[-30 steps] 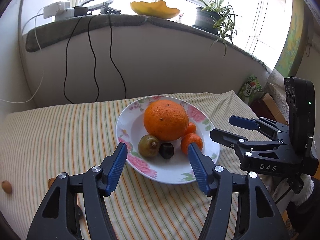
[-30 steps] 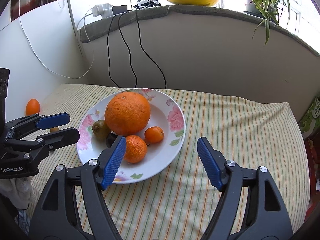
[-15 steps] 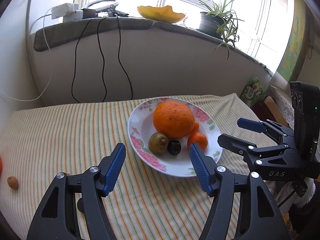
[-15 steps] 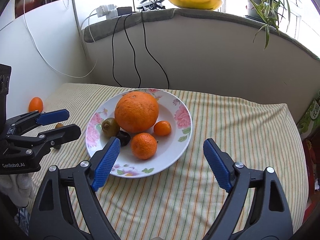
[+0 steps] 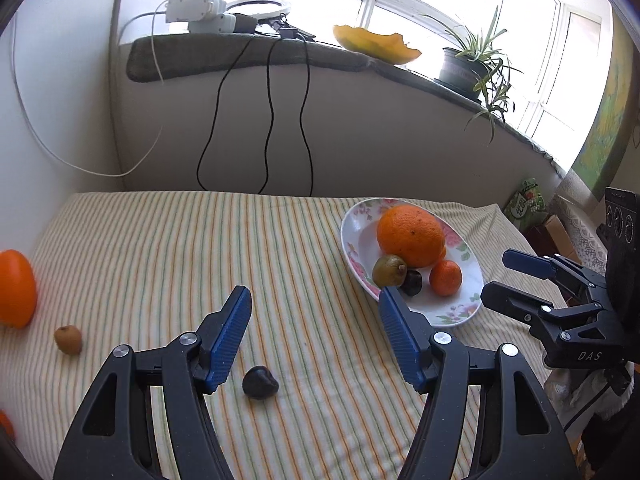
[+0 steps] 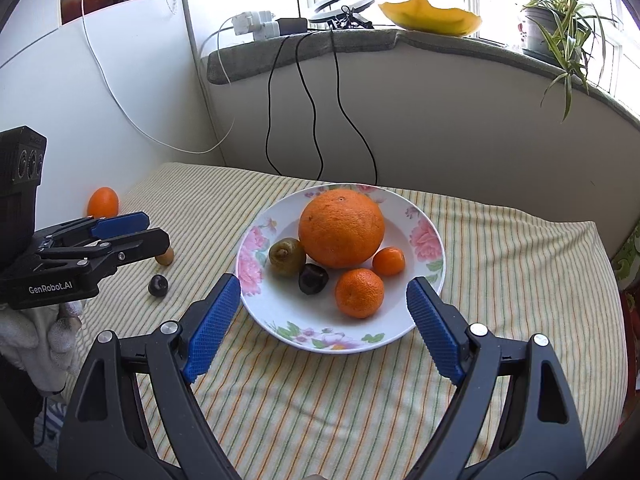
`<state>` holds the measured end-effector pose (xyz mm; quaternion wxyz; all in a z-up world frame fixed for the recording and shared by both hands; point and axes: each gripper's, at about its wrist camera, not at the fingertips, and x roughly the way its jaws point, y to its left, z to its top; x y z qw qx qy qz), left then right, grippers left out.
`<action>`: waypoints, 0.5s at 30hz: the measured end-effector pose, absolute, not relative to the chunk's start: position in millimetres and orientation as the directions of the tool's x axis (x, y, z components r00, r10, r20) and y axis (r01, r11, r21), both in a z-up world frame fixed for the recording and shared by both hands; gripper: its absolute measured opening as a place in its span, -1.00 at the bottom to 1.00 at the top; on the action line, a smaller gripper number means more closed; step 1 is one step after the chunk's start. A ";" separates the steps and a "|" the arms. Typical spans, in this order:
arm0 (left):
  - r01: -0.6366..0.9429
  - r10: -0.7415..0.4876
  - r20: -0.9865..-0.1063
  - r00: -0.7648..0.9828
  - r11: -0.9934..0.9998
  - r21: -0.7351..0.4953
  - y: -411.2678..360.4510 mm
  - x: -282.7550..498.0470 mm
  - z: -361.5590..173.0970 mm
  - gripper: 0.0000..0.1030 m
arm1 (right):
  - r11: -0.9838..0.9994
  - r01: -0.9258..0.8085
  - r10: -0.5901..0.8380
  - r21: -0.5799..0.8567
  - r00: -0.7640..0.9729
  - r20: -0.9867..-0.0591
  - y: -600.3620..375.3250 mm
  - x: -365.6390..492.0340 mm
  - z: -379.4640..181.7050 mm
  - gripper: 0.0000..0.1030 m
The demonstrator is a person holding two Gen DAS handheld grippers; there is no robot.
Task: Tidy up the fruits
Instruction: 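Open both tools and withdraw them from the plate, then grasp the dark plum with the right tool while the left tool grasps a brown kiwi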
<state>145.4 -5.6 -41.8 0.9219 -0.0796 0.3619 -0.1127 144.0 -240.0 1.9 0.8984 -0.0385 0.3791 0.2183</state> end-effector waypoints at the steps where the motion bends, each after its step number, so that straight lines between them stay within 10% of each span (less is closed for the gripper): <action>1: 0.139 -0.258 -0.651 0.714 0.963 -0.230 0.4 144.3 -43.0 0.28 | 0.897 -0.430 0.369 0.097 0.613 -0.698 -236.3 142.4 2.4 0.70; 15: 0.052 -0.214 -0.682 0.699 0.967 -0.251 48.9 139.9 -65.7 0.19 | 0.821 -0.561 0.455 0.108 0.528 -0.717 -172.2 122.8 -11.3 0.70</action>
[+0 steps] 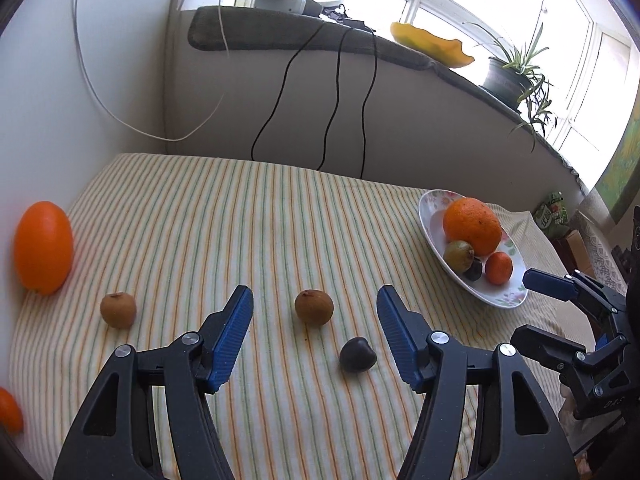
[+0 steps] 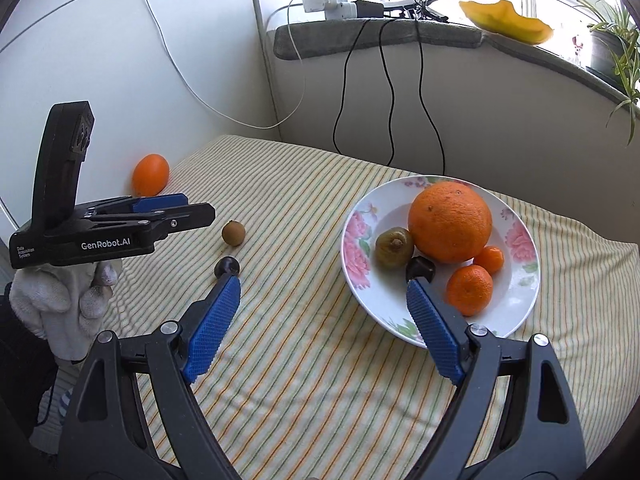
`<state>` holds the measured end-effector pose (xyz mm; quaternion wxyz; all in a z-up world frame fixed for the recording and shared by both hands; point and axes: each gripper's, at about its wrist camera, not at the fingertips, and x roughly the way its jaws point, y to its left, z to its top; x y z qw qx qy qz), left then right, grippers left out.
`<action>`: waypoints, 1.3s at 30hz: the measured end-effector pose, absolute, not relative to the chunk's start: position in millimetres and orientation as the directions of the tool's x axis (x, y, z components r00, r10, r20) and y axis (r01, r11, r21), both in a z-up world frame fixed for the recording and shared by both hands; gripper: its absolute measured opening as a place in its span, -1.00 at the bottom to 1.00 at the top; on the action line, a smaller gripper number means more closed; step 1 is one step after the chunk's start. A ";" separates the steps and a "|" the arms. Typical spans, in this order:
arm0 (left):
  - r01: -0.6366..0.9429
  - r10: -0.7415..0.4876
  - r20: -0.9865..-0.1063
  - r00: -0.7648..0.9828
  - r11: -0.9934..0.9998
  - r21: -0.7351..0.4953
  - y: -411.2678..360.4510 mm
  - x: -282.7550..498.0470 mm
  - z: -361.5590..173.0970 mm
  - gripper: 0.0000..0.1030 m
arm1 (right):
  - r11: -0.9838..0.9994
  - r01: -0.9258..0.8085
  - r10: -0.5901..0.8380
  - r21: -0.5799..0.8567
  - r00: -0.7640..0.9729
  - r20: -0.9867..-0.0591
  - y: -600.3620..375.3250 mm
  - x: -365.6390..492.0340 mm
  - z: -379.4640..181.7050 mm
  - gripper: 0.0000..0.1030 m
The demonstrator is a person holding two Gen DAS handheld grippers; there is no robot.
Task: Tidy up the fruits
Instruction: 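Grasp the dark plum with the right tool while the left tool grasps a brown kiwi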
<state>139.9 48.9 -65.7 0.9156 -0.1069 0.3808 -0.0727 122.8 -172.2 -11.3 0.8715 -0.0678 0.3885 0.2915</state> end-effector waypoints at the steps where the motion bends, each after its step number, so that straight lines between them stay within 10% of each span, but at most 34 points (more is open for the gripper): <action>1: 0.054 -0.216 -0.684 0.696 0.967 -0.250 49.0 140.4 -67.6 0.11 | 0.816 -0.569 0.457 0.104 0.524 -0.719 -167.2 122.2 -12.1 0.70; 39: 0.102 -0.265 -0.750 0.607 0.961 -0.257 44.0 165.8 -102.5 -0.49 | 0.706 -0.698 0.469 0.120 0.333 -0.818 -58.8 140.7 -72.4 -0.26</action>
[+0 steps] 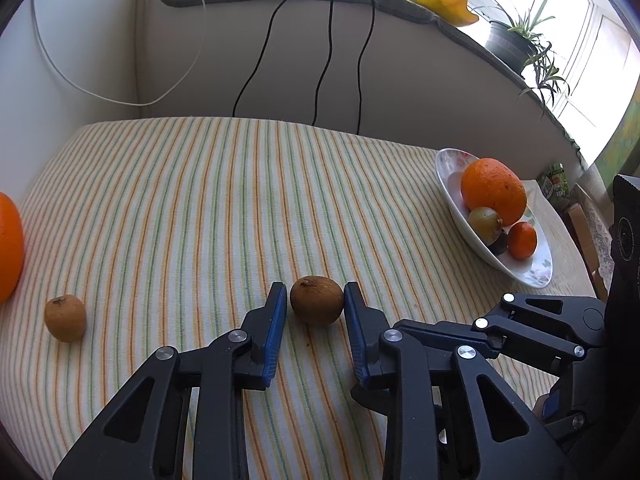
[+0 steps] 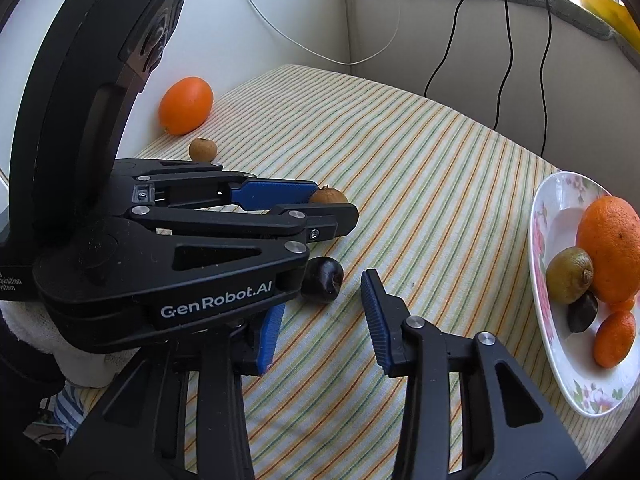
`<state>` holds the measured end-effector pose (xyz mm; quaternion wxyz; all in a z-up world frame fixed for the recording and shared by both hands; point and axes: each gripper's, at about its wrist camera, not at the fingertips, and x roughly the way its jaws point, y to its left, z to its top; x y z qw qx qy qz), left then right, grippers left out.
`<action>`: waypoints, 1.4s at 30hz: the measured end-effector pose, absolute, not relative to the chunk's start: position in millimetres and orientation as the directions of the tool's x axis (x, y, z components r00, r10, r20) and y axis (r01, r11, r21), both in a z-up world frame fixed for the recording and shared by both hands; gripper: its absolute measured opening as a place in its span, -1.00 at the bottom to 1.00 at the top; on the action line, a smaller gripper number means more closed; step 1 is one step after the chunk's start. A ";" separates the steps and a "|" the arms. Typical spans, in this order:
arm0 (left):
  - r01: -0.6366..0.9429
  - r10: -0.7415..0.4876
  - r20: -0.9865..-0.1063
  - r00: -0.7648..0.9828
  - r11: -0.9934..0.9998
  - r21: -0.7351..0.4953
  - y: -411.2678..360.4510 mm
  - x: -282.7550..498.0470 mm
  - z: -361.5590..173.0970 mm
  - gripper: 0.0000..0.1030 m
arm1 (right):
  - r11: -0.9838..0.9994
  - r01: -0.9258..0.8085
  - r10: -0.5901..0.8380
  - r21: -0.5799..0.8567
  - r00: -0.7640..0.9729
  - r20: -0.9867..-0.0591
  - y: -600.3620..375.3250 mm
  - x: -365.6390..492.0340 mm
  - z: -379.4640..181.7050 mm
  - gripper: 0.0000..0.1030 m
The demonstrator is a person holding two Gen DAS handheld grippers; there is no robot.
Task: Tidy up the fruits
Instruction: 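Grasp the dark plum with the right tool while the left tool grasps a brown kiwi, then carry the plum with the right tool onto the plate while the left tool carries the kiwi there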
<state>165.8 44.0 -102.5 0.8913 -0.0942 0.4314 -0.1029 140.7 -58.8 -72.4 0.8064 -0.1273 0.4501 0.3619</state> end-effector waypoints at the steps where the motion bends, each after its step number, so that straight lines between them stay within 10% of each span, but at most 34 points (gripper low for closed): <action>1: 0.103 -0.267 -0.749 0.606 0.960 -0.259 43.8 166.2 -102.7 -0.50 | 0.706 -0.698 0.469 0.121 0.332 -0.819 -58.0 141.0 -72.9 -0.27; 42: 0.256 -0.363 -0.691 0.625 0.932 -0.258 -45.1 172.7 -60.3 -0.51 | 0.831 -0.547 0.420 0.102 0.498 -0.759 -204.1 136.9 -22.5 -0.50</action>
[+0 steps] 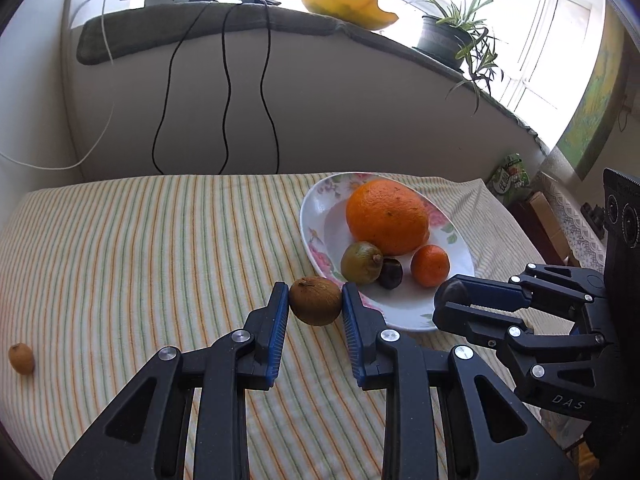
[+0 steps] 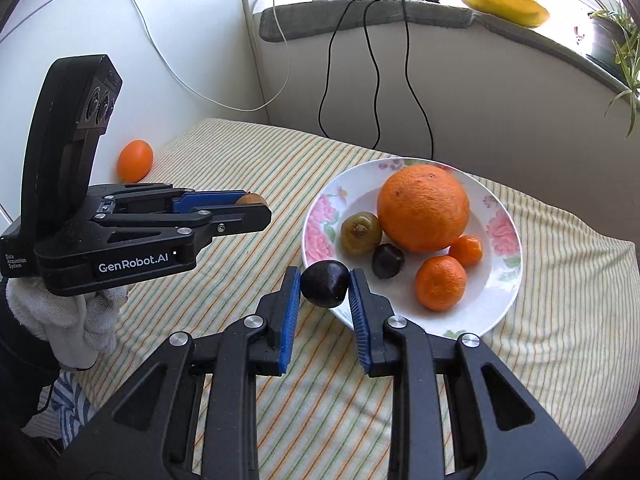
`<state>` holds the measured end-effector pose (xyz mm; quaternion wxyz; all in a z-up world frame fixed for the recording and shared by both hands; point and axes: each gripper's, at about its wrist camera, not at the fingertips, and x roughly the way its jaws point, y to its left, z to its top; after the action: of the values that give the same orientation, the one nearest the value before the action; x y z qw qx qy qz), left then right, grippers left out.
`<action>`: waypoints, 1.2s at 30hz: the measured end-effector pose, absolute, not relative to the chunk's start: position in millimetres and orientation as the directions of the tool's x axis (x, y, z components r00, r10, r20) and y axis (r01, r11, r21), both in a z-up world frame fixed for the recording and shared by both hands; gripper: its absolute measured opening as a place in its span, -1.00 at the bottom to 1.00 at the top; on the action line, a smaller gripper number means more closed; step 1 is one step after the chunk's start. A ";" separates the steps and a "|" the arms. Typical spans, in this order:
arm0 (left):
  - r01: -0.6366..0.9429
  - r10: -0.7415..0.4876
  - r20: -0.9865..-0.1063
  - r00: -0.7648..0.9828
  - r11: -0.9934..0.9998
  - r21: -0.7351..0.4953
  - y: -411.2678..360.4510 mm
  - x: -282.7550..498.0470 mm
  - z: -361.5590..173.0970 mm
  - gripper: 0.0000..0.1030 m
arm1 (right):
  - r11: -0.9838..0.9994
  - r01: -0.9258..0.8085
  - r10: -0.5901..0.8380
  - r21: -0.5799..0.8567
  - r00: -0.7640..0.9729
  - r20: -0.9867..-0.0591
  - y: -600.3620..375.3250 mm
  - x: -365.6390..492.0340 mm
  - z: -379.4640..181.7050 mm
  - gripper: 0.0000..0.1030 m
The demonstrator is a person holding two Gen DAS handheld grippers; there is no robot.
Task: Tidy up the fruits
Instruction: 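Carry the plum with the right tool onto the plate while the left tool carries the kiwi there, then open both tools and withdraw them from the plate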
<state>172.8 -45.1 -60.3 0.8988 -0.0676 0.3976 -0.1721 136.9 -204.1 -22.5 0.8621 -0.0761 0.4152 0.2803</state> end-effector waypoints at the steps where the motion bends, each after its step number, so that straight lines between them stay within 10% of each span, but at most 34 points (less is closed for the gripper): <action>1: 0.263 -0.368 -0.691 0.623 0.930 -0.258 -49.7 172.9 -59.9 -0.51 | 0.836 -0.540 0.415 0.099 0.504 -0.758 -209.0 138.7 -21.3 -0.50; 29: 0.346 -0.388 -0.700 0.599 0.914 -0.211 -107.3 179.1 -55.2 -0.49 | 0.898 -0.420 0.365 0.131 0.546 -0.754 -275.8 187.3 -26.8 -0.49; 33: 0.346 -0.375 -0.699 0.609 0.918 -0.192 -109.5 178.1 -54.0 -0.22 | 0.904 -0.410 0.355 0.120 0.565 -0.745 -276.5 188.6 -24.0 0.18; 36: 0.349 -0.369 -0.698 0.613 0.920 -0.180 -110.1 177.4 -52.7 -0.05 | 0.906 -0.405 0.355 0.120 0.577 -0.736 -276.7 188.4 -20.2 0.22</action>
<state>177.4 -110.1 -52.7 0.8980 -0.0129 0.3918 -0.1999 188.4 -276.7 -20.2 0.8873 -0.0309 0.4073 0.2141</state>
